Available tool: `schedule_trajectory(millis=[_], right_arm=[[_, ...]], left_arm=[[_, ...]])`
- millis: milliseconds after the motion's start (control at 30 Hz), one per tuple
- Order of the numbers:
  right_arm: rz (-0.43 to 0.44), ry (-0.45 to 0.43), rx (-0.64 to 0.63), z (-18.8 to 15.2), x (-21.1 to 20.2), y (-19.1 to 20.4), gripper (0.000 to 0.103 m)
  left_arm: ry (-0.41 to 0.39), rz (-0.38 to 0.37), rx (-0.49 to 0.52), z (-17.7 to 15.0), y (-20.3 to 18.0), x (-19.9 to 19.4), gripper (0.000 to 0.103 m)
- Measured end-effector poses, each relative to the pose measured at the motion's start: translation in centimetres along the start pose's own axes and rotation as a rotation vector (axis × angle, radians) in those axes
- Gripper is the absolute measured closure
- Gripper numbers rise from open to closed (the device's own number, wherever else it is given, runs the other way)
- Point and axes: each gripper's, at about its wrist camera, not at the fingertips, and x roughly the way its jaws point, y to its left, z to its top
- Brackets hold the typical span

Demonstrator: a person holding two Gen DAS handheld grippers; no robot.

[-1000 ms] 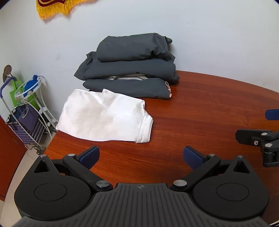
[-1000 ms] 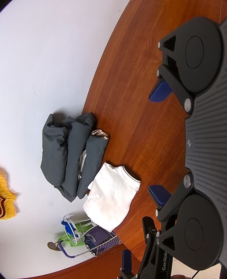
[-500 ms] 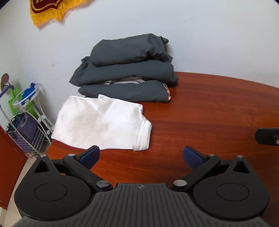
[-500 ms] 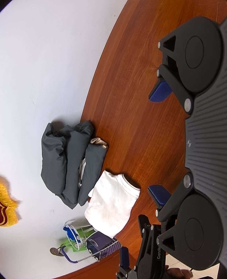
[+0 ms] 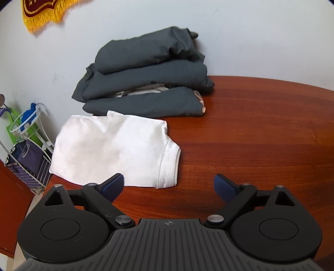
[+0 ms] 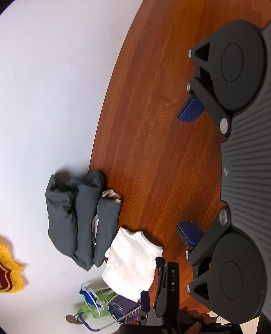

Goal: Fold clothes

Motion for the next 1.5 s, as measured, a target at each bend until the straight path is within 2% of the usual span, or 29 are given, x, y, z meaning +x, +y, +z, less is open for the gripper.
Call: schedule_trajectory(millis=[67,233,467,567,767,800,833,867,967,1000,1033,1300,1500], right_arm=[[-0.014,0.003,0.011,-0.2,-0.1,-0.4,0.001],[-0.048,0.01,0.037,-0.9,-0.5,-1.4,0.001],[-0.096,0.021,0.074,-1.7,-1.0,-2.8,0.001],[-0.116,0.025,0.089,-2.1,-1.3,-3.4,0.001],[-0.156,0.032,0.121,-2.7,-1.6,-4.2,0.001],[-0.161,0.032,0.126,-2.7,-1.7,-4.0,0.001],[-0.166,0.032,0.13,-3.0,-2.3,-5.5,0.001],[-0.169,0.032,0.135,-3.1,-2.3,-5.6,0.001],[-0.172,0.033,0.145,-3.2,-2.2,-5.7,0.001],[-0.171,0.033,0.146,-3.3,-2.3,-5.7,0.001],[-0.169,0.034,0.146,-3.3,-2.2,-5.7,0.001],[-0.13,0.043,0.123,-3.1,-1.5,-4.6,0.001],[-0.097,0.05,0.101,-2.9,-0.9,-3.4,0.001]], left_arm=[[0.01,0.014,0.014,0.1,-0.1,1.1,0.016],[0.042,0.031,0.047,0.4,-0.2,3.7,0.033],[0.078,0.024,0.091,0.9,-0.6,6.9,0.036],[0.097,0.036,0.111,1.0,-0.9,8.3,0.042],[0.139,0.052,0.157,0.7,-1.2,10.6,0.058],[0.146,0.051,0.159,0.7,-1.2,10.8,0.064],[0.15,0.05,0.159,0.7,-1.1,11.1,0.071],[0.152,0.049,0.159,0.7,-1.0,11.2,0.073],[0.14,0.046,0.163,0.7,-0.9,11.2,0.083],[0.139,0.043,0.164,0.7,-0.8,11.1,0.09],[0.138,0.033,0.163,0.7,-0.6,10.9,0.091],[0.085,-0.038,0.168,1.4,0.0,7.2,0.093],[0.043,-0.164,0.202,1.8,-0.7,3.1,0.094]])
